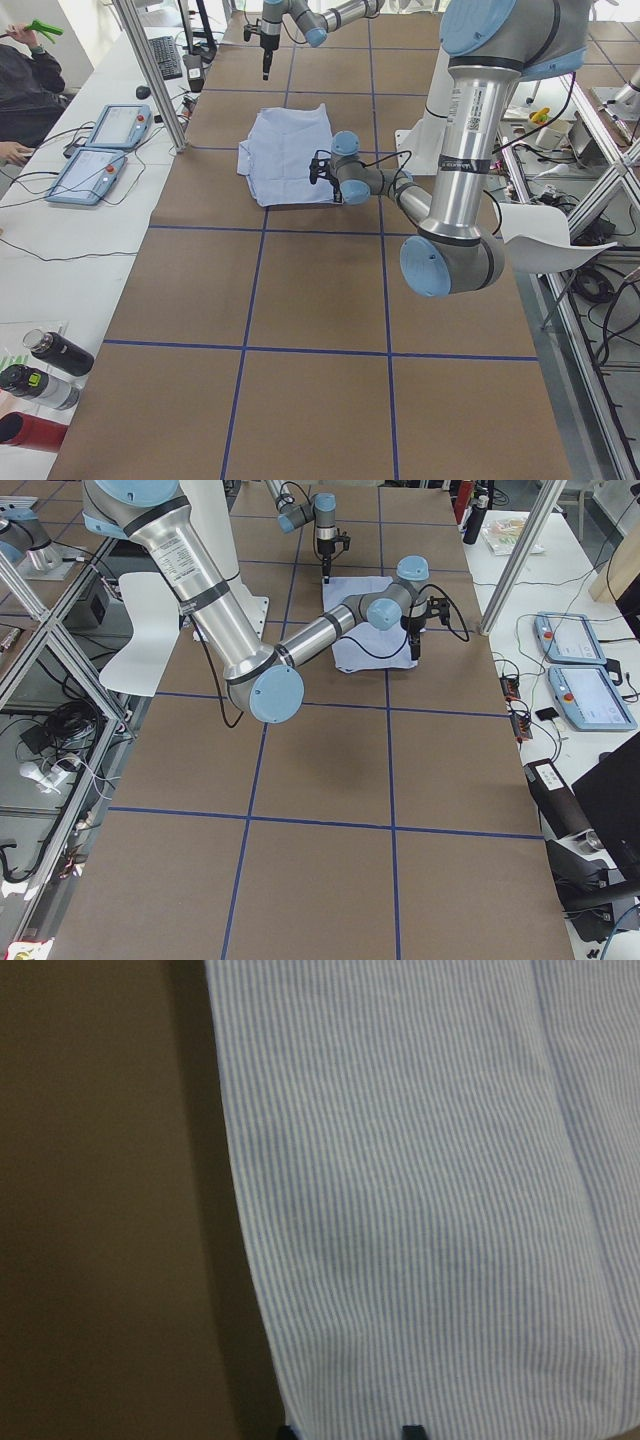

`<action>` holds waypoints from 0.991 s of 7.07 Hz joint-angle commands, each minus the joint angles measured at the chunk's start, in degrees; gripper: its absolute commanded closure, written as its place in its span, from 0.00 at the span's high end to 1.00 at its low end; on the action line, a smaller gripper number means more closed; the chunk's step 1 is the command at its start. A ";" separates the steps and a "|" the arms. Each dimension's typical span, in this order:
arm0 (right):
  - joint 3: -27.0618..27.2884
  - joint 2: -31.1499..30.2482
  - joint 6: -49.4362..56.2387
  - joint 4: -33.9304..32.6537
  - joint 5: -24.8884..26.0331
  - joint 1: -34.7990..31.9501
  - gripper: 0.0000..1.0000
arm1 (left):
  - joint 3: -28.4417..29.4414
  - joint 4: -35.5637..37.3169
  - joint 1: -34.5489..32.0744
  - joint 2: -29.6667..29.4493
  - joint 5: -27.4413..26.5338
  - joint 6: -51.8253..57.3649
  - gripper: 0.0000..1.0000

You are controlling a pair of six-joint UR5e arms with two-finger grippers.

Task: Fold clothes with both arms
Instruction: 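Lower the left gripper to the folded shirt's side edge and grasp it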

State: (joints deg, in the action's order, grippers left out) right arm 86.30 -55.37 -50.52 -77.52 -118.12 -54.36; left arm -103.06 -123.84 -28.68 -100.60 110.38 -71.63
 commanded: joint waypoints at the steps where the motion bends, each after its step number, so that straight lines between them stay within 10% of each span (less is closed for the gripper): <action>1: 0.00 0.00 -0.02 0.00 0.00 0.05 1.00 | -0.21 0.09 0.03 0.14 0.01 -0.09 0.06; 7: 0.00 0.00 -0.02 0.09 0.09 0.22 1.00 | -4.35 2.70 -5.65 6.12 -0.25 7.51 0.00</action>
State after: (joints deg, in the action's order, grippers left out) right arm 86.31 -55.31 -50.54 -77.50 -118.07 -54.20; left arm -107.97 -122.73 -31.29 -94.53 110.27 -68.41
